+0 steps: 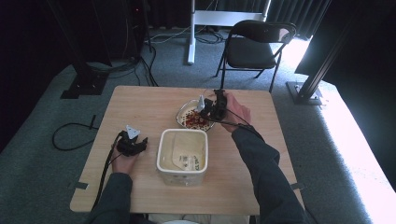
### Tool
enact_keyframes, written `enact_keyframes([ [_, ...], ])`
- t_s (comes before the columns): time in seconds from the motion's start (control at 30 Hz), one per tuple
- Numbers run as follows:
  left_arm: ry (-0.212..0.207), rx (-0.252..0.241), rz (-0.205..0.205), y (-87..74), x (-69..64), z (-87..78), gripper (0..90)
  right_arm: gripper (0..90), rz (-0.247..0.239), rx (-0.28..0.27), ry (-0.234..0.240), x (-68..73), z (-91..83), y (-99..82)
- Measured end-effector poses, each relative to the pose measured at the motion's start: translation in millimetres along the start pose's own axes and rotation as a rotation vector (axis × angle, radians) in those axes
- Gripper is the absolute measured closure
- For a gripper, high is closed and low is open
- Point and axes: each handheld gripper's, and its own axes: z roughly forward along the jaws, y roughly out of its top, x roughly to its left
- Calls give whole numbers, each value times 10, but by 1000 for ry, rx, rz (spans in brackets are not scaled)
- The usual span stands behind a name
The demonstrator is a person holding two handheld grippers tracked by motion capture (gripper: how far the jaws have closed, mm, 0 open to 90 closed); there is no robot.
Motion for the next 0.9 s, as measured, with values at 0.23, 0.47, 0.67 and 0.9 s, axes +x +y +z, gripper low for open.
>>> enact_keyframes([
  [0.23, 0, 1, 0, 0, -1, 1, 474, 383, -20, 2, -10, 6, 0, 9],
  [0.47, 2, 2, 3, 1, -2, 2, 474, 383, -54, 4, -19, 18, -10, 31],
  [0.67, 1, 3, 3, 1, -3, 2, 474, 383, -97, 4, -27, 39, -27, 80],
  [0.9, 1, 3, 2, 2, -2, 2, 474, 382, -217, 16, -77, 85, -64, 151],
])
